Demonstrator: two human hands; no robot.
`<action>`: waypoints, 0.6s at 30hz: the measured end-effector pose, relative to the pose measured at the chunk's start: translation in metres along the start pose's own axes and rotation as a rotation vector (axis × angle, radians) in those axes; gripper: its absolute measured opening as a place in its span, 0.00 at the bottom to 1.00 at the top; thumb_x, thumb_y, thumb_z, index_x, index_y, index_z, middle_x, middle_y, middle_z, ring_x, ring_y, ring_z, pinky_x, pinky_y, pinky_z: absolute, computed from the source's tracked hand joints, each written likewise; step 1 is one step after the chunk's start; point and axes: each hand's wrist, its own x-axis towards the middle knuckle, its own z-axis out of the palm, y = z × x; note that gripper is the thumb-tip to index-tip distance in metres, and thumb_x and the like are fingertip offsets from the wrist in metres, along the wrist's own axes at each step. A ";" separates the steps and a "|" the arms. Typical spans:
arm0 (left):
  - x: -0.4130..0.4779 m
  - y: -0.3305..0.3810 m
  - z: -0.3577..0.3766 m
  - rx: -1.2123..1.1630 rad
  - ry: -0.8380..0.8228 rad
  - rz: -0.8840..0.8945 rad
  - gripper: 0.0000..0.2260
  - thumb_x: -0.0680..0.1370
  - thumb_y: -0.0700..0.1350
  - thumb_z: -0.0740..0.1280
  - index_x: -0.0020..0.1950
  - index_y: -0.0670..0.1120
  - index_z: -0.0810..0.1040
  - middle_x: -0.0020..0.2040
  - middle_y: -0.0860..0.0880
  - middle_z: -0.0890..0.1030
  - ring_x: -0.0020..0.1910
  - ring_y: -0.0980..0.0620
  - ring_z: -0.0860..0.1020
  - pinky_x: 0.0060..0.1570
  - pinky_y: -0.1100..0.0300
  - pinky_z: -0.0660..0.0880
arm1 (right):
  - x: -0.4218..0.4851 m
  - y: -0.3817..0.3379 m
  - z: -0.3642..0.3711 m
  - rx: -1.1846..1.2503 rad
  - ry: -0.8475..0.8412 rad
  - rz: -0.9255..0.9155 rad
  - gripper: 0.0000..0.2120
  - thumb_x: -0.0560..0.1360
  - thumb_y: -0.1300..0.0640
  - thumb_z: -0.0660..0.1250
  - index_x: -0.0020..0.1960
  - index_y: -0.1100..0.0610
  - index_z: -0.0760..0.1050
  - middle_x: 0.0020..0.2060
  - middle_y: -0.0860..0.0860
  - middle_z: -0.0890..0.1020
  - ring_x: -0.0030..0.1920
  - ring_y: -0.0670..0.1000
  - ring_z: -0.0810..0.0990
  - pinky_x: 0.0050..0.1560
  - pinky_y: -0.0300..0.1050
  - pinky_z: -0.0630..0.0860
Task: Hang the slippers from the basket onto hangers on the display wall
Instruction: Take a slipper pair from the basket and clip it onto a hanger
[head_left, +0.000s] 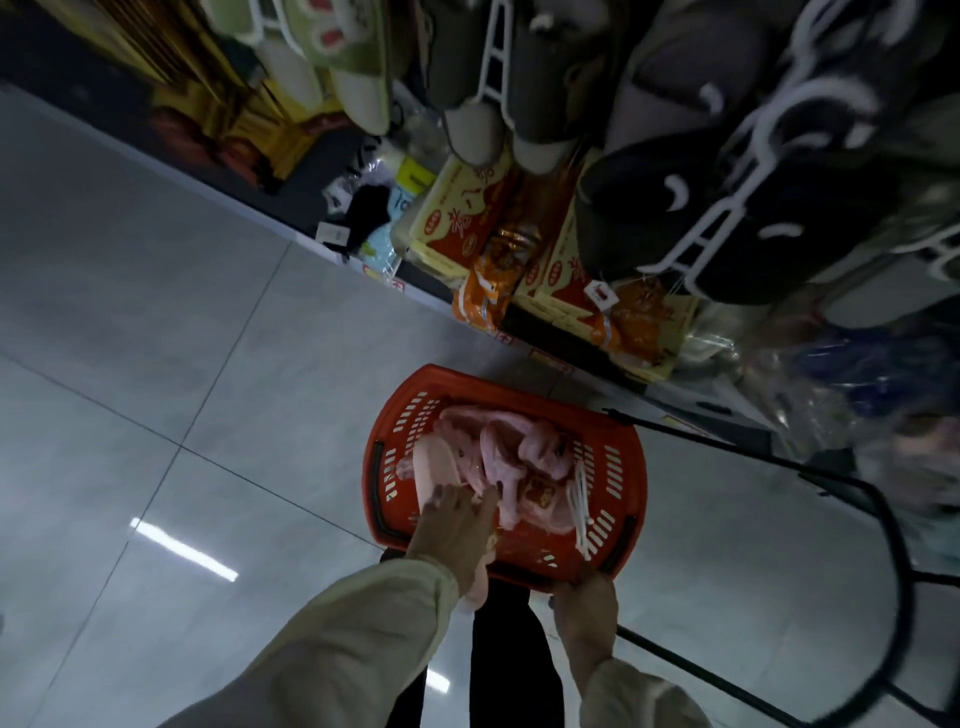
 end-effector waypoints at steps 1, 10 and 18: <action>-0.008 0.001 -0.009 0.006 -0.009 -0.003 0.43 0.72 0.45 0.75 0.79 0.44 0.51 0.72 0.39 0.67 0.71 0.37 0.65 0.70 0.44 0.66 | -0.006 -0.003 -0.009 0.025 -0.001 0.001 0.18 0.66 0.54 0.57 0.49 0.54 0.81 0.41 0.54 0.84 0.42 0.59 0.83 0.43 0.51 0.81; -0.104 0.016 -0.094 0.017 0.062 0.014 0.34 0.72 0.50 0.73 0.72 0.41 0.63 0.68 0.40 0.69 0.67 0.39 0.68 0.63 0.47 0.69 | -0.132 -0.069 -0.133 0.127 0.002 0.029 0.09 0.75 0.72 0.61 0.50 0.66 0.79 0.38 0.61 0.82 0.37 0.57 0.81 0.35 0.32 0.76; -0.192 0.024 -0.166 0.012 0.238 0.054 0.37 0.70 0.52 0.73 0.75 0.45 0.62 0.65 0.44 0.72 0.63 0.42 0.70 0.56 0.50 0.72 | -0.125 -0.033 -0.152 0.145 -0.117 0.026 0.16 0.72 0.57 0.65 0.57 0.62 0.82 0.49 0.58 0.85 0.50 0.60 0.83 0.56 0.54 0.79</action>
